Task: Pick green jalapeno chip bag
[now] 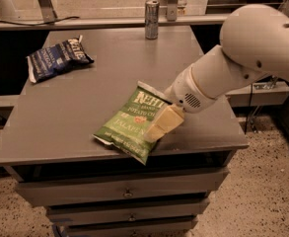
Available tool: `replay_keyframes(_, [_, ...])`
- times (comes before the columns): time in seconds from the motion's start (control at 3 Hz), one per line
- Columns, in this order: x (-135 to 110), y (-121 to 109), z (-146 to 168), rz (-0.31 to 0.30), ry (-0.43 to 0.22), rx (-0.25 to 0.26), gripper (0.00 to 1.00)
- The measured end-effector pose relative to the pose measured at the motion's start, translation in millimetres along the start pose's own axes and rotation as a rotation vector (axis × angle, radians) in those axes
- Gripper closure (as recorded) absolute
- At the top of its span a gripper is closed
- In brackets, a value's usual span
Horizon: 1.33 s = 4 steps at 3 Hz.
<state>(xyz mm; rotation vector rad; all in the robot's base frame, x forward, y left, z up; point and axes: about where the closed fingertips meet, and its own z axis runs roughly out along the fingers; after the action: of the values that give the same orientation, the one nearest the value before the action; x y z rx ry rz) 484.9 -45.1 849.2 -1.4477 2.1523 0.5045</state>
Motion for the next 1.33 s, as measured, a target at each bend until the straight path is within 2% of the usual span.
replay_keyframes(1.0, [-4,-8,6,0.048,-0.003,0.009,0.87])
replay_keyframes(1.33, [-3,-27,-10,0.064,0.000,0.045,1.00])
